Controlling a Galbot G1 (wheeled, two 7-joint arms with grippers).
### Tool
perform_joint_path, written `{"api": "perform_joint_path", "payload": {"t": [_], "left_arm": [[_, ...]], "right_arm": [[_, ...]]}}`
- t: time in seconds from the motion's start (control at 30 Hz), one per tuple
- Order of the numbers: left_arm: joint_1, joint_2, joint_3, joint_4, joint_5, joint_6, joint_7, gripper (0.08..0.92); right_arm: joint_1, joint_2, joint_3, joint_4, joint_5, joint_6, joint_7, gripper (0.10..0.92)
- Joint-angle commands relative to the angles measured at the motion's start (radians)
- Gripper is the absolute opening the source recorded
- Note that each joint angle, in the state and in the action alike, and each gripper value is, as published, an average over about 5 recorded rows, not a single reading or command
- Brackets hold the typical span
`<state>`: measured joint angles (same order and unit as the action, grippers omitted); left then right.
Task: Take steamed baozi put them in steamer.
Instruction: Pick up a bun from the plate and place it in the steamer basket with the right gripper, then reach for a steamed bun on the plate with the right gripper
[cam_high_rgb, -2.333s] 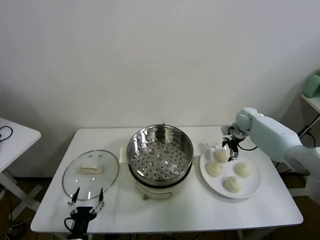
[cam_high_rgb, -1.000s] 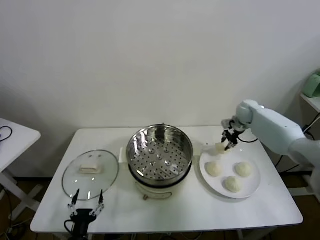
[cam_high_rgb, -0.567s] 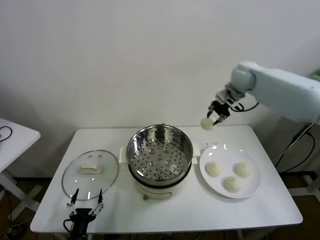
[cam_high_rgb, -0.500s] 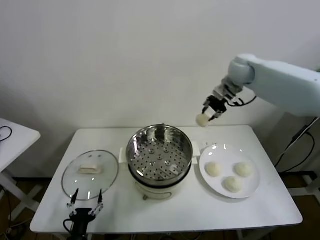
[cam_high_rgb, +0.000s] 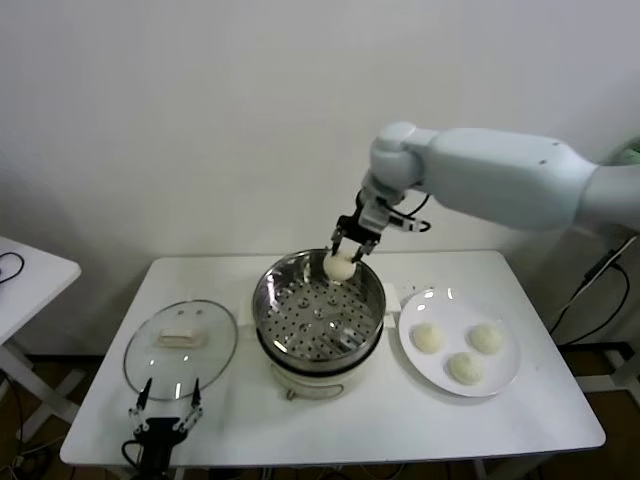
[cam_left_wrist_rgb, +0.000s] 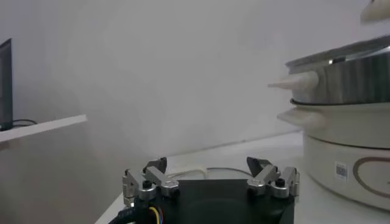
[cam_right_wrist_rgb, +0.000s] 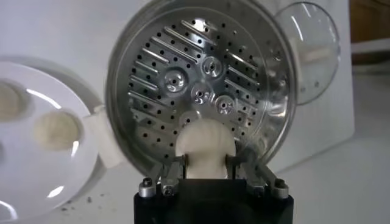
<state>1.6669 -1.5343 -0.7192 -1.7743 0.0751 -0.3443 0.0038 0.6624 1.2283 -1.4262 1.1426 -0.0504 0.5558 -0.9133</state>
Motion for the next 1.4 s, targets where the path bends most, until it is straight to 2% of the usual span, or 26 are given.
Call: {"api": "perform_joint_path", "payload": {"t": [0.03, 0.37, 0.6, 0.67, 0.77, 0.93, 1.03, 1.2, 1.4], "left_arm": [[-0.001, -0.006, 0.002, 0.005, 0.003, -0.001, -0.002, 0.823], [-0.008, -0.008, 0.002, 0.019, 0.005, -0.007, -0.002, 0.823], [-0.006, -0.008, 0.004, 0.014, 0.005, -0.007, -0.001, 0.823], [-0.004, -0.009, 0.004, 0.013, 0.006, -0.007, -0.001, 0.823], [-0.002, -0.009, 0.004, 0.012, 0.008, -0.008, -0.001, 0.823], [-0.002, -0.011, 0.009, 0.008, 0.024, -0.007, -0.001, 0.823], [-0.003, -0.013, 0.009, 0.005, 0.030, -0.007, -0.001, 0.823], [-0.003, -0.011, 0.010, 0.010, 0.030, -0.008, 0.000, 0.823], [-0.013, -0.011, 0.010, 0.026, 0.029, -0.012, -0.001, 0.823]], "right_arm": [[-0.220, 0.156, 0.086, -0.273, -0.261, 0.139, 0.115, 0.468], [-0.239, 0.192, 0.114, -0.370, -0.251, 0.190, 0.153, 0.503], [-0.194, 0.178, 0.089, -0.358, -0.159, 0.209, 0.141, 0.696], [-0.159, 0.160, 0.073, -0.336, -0.092, 0.204, 0.132, 0.746], [-0.054, 0.115, 0.001, -0.275, 0.089, 0.170, 0.096, 0.803], [0.194, 0.005, -0.237, -0.121, 0.487, 0.028, -0.001, 0.822], [0.315, -0.083, -0.370, -0.025, 0.626, -0.146, -0.049, 0.823], [0.437, -0.242, -0.557, 0.128, 0.656, -0.481, -0.039, 0.823], [0.384, -0.379, -0.610, 0.275, 0.673, -0.719, 0.022, 0.823]]}}
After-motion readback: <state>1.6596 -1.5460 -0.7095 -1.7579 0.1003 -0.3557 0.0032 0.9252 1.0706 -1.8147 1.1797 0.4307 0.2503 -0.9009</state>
